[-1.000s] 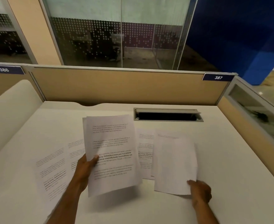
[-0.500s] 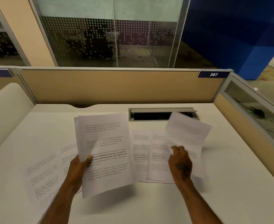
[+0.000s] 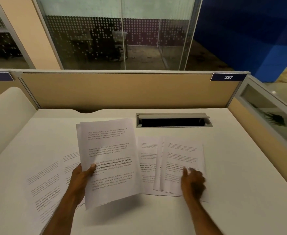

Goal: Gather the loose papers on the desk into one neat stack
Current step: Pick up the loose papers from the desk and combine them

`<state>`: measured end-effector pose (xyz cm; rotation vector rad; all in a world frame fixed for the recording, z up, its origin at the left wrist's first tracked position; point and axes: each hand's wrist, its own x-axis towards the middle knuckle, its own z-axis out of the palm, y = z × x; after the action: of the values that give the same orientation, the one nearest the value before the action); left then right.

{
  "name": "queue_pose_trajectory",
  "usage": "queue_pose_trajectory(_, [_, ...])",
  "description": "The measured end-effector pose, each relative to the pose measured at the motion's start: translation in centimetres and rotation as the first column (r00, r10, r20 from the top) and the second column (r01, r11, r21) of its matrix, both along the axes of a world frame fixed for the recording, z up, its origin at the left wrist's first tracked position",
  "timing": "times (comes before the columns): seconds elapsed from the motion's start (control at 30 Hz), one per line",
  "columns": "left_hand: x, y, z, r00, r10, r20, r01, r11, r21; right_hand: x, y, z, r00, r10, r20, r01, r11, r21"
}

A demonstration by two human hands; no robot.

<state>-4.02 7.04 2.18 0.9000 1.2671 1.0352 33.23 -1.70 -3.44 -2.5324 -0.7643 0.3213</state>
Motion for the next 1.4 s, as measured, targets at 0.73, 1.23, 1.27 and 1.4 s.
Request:
queue_pose_trajectory(0.73, [-0.3, 0.4, -0.4, 1.000, 0.030, -0.008, -0.030, 0.999, -0.010, 6.3, 4.0, 3.9, 0.829, 0.040, -0.557, 0.114, 0.964, 0.239])
queue_pose_trajectory(1.23, [0.7, 0.2, 1.8, 0.996, -0.038, 0.080, 0.037, 0.999, 0.018, -6.2, 6.8, 8.1, 0.182, 0.591, -0.786, -0.160, 0.806, 0.570])
queue_pose_trajectory(1.27, [0.8, 0.0, 2.1, 0.994, -0.050, 0.096, 0.048, 0.999, 0.025, -7.3, 6.9, 7.9, 0.177, 0.595, -0.784, -0.174, 0.803, 0.570])
queue_pose_trajectory(1.4, [0.3, -0.4, 2.4, 0.970, -0.063, 0.234, 0.060, 0.998, 0.018, -10.3, 7.4, 7.4, 0.334, 0.594, -0.732, -0.244, 0.804, 0.542])
